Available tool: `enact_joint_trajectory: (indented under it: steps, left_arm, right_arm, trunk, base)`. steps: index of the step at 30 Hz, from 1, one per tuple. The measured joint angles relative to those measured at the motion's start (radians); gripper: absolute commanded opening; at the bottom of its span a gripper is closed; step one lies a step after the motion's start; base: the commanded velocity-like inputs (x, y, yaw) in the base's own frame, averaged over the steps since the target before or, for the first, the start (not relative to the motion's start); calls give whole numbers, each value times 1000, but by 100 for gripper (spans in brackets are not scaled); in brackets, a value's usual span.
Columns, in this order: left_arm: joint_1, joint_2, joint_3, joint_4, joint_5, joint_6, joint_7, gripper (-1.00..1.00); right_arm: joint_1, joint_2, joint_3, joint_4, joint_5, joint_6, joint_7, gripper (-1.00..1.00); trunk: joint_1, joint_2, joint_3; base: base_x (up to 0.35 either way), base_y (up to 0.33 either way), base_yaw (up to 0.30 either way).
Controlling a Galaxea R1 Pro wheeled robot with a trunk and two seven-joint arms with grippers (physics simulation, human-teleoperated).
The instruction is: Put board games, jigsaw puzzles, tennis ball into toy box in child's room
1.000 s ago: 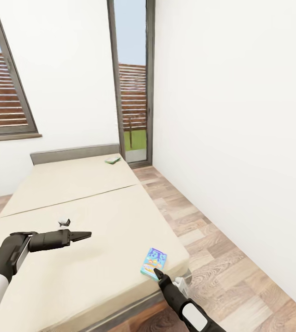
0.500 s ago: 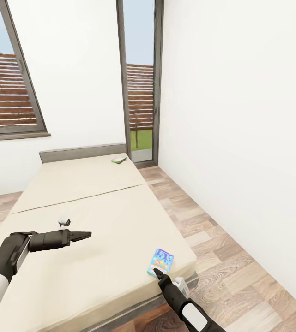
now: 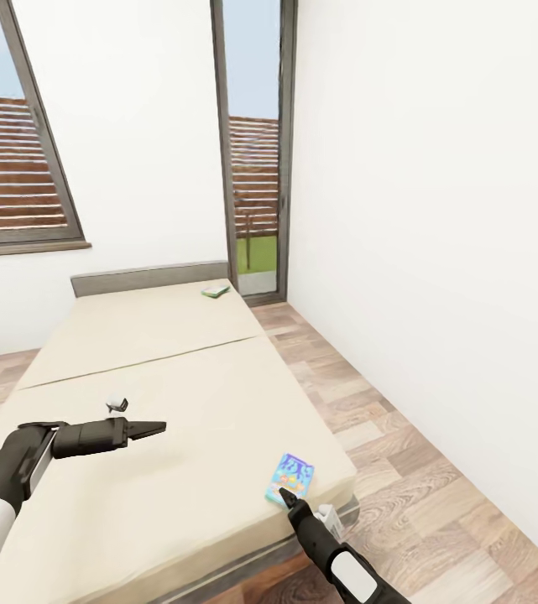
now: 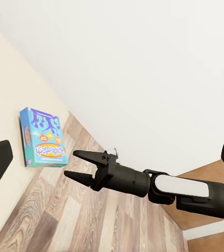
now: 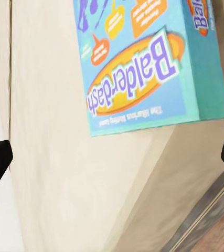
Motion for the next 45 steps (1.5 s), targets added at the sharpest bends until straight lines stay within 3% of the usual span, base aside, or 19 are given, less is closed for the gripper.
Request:
enact_joint_trajectory:
  steps: [10, 45]
  left_arm:
    - [0, 0, 0, 0, 0, 0, 0, 100]
    - [0, -1, 0, 0, 0, -1, 0, 100]
  right_arm:
    - [0, 0, -1, 3, -3, 3, 0, 100]
    - [0, 0, -3, 6, -5, 12, 0, 100]
  trunk:
    - [0, 0, 0]
    - [0, 0, 0]
  base:
    - [91, -130, 0]
    - [11, -4, 0]
